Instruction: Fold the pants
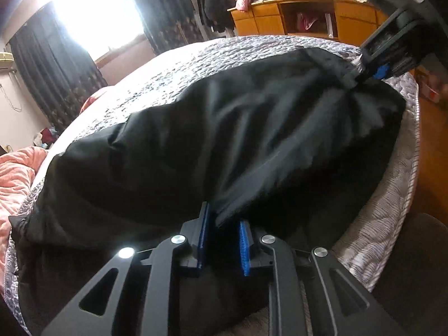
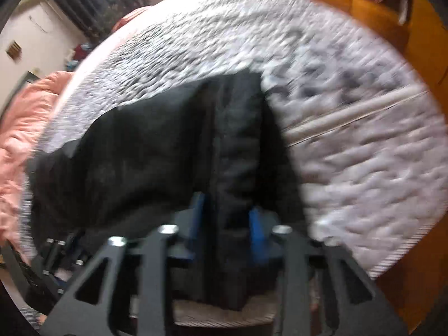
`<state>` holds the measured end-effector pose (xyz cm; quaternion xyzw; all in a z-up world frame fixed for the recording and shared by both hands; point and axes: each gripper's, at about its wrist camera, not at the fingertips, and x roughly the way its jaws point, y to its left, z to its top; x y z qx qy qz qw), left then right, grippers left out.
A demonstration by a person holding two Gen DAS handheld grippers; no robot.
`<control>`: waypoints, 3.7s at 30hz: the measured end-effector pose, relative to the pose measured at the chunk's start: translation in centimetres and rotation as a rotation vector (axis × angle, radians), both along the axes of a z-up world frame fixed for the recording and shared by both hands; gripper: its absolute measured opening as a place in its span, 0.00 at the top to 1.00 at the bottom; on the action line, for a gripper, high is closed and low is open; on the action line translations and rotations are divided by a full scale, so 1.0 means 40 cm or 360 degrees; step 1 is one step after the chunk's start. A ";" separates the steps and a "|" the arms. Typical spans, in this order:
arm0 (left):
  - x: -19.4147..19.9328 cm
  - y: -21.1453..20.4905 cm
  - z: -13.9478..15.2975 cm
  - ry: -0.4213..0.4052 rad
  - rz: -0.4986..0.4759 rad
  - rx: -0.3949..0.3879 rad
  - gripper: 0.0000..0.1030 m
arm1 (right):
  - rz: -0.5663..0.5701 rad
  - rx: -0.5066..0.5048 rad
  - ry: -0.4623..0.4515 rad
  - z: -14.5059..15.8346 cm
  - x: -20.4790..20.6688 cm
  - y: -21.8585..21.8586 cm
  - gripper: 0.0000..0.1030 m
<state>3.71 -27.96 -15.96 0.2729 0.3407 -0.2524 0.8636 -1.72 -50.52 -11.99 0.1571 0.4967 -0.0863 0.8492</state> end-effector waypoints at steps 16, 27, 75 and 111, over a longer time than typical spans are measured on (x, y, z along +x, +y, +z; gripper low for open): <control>0.014 0.052 0.039 0.0190 -0.0049 -0.0157 0.63 | 0.0225 0.0101 0.0174 -0.071 0.067 0.172 0.55; 0.238 0.416 0.111 0.0857 0.0560 -0.0925 0.38 | 0.0220 0.0037 0.0192 -0.078 0.091 0.202 0.47; -0.007 0.474 0.010 0.0508 0.0906 -0.1155 0.83 | 0.0661 0.0049 0.0090 0.068 0.037 0.445 0.41; 0.297 0.918 0.101 0.0617 0.1273 -0.1389 0.83 | 0.0696 -0.0128 0.0285 -0.073 0.031 0.561 0.31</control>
